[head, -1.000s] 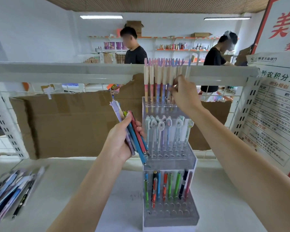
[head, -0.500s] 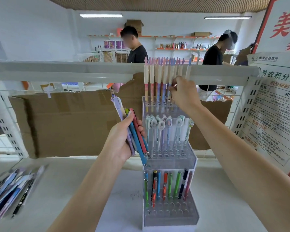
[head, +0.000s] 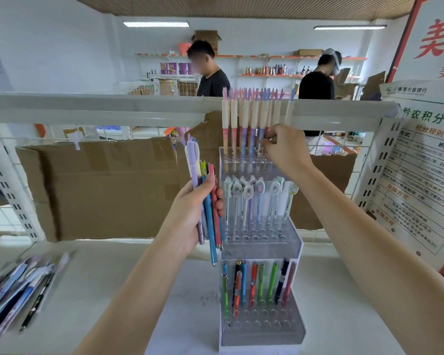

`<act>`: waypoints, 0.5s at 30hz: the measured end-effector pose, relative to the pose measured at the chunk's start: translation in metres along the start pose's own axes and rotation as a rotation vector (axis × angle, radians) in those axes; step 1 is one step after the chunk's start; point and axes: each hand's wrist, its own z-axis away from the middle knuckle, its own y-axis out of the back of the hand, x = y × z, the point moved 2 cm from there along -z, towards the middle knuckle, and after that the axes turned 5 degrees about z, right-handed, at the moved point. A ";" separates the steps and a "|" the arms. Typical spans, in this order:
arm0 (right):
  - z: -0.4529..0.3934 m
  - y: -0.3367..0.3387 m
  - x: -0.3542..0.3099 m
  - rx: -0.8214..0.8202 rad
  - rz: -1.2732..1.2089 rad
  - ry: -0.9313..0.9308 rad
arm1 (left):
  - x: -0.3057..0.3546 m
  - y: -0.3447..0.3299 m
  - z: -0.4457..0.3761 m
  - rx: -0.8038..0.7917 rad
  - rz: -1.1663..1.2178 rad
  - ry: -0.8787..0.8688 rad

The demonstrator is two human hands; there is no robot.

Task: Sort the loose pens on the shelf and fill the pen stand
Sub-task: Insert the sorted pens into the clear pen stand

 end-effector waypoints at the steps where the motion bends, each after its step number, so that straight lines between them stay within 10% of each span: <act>1: 0.002 0.002 0.000 0.007 -0.016 -0.002 | 0.000 0.001 0.001 -0.003 -0.061 -0.038; 6: 0.028 0.017 -0.013 0.096 -0.153 0.045 | -0.002 0.004 0.004 0.026 -0.335 -0.149; 15: 0.081 -0.007 -0.070 -0.317 -0.199 0.221 | -0.013 -0.004 -0.001 -0.016 -0.497 -0.219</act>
